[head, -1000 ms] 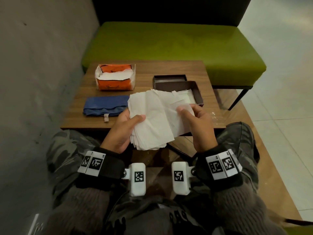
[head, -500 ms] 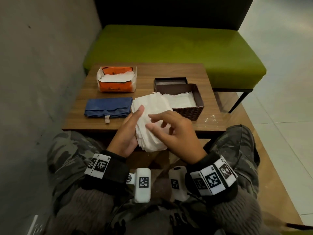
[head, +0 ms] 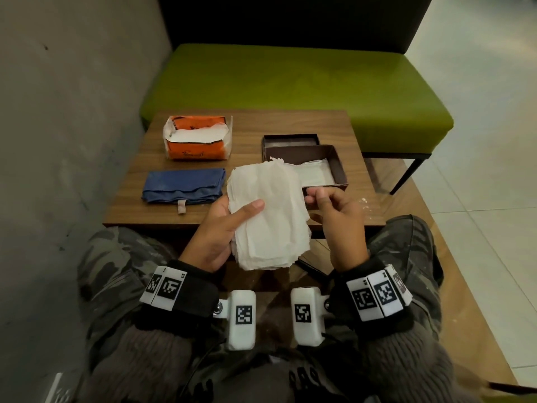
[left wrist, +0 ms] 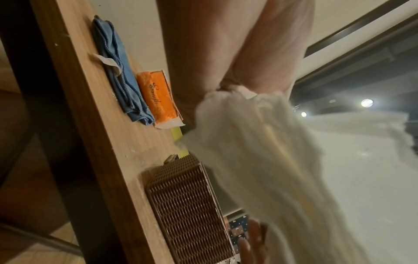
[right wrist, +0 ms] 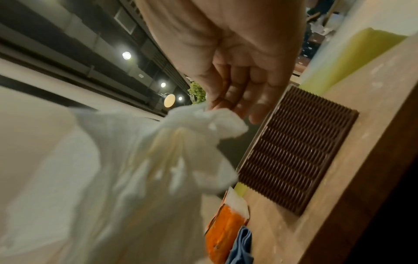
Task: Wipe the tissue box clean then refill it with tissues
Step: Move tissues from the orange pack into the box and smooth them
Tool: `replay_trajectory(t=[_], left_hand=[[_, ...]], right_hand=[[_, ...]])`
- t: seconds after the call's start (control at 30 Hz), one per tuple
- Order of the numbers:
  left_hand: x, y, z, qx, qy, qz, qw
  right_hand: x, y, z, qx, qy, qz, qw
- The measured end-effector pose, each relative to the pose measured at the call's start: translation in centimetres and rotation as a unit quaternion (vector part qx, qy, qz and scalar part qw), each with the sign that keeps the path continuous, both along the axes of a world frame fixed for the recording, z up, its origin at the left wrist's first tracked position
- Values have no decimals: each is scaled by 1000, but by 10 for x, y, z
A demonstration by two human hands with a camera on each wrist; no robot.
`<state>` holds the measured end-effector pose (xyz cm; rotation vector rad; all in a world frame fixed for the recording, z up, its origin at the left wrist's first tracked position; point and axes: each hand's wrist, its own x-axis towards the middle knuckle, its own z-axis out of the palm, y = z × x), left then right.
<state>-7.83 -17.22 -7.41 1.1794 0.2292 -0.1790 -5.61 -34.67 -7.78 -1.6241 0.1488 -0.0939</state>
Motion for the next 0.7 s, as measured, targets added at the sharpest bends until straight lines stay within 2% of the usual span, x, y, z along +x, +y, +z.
replay_trajectory(t=[0.1, 0.2, 0.43, 0.57, 0.7], left_hand=[[2, -1, 2, 5, -7, 0, 1000], [2, -9, 4, 4, -18, -13, 1000], [4, -17, 3, -25, -37, 5, 999], [2, -29, 1, 36, -40, -7, 999], [8, -17, 2, 43, -43, 7, 998]], right_hand=[[-2, 7, 6, 74, 79, 57, 992], [-7, 18, 13, 175, 131, 148, 965], [-7, 25, 10, 137, 117, 149, 972], [-7, 35, 3, 101, 95, 143, 980], [-4, 27, 0, 106, 139, 153, 973]])
